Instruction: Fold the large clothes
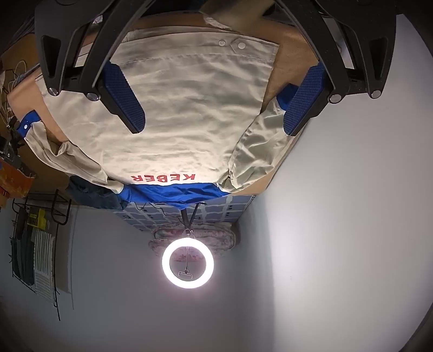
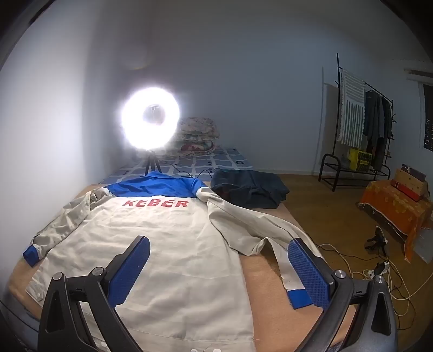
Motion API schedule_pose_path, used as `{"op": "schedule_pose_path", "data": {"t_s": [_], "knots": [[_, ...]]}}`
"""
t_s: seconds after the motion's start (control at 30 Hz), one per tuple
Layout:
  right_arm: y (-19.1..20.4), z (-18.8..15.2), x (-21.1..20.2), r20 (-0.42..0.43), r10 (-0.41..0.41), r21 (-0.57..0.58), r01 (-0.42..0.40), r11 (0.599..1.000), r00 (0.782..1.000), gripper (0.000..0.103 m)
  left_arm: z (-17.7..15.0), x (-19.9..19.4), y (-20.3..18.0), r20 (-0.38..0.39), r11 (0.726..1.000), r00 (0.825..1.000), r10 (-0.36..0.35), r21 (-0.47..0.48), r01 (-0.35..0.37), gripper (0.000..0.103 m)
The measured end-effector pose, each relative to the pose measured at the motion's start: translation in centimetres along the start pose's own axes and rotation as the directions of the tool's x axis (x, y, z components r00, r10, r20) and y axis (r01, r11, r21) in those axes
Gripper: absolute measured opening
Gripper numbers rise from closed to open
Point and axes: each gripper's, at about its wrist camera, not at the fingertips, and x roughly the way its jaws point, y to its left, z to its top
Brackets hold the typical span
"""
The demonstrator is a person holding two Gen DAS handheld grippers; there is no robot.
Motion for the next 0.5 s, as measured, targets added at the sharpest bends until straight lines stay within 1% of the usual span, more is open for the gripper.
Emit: {"op": "schedule_pose_path", "data": {"t_s": [0.17, 0.2, 0.23, 0.5], "knots": [[0.33, -0.04, -0.15, -0.003, 0.007, 0.000, -0.007, 1.000, 1.000, 0.103, 0.07, 0.13, 0.64, 0.003, 1.000, 1.000, -0.002, 0.007, 0.002, 0.103], [-0.20, -0.10, 0.03, -0.012, 0.008, 0.016, -0.008, 1.000, 1.000, 0.103, 0.06, 0.19, 0.82, 0.003, 1.000, 1.000, -0.003, 0.007, 0.003, 0.103], [-0.22, -0.12, 0.03, -0.011, 0.009, 0.015, -0.009, 1.000, 1.000, 0.103, 0.13, -0.16, 0.11, 0.008, 1.000, 1.000, 0.010, 0.017, -0.010, 0.103], [-0.34, 0.08, 0.05, -0.011, 0.006, 0.015, -0.006, 1.000, 1.000, 0.103, 0.10, -0.24, -0.07, 0.009, 1.000, 1.000, 0.008, 0.018, -0.008, 0.103]]}}
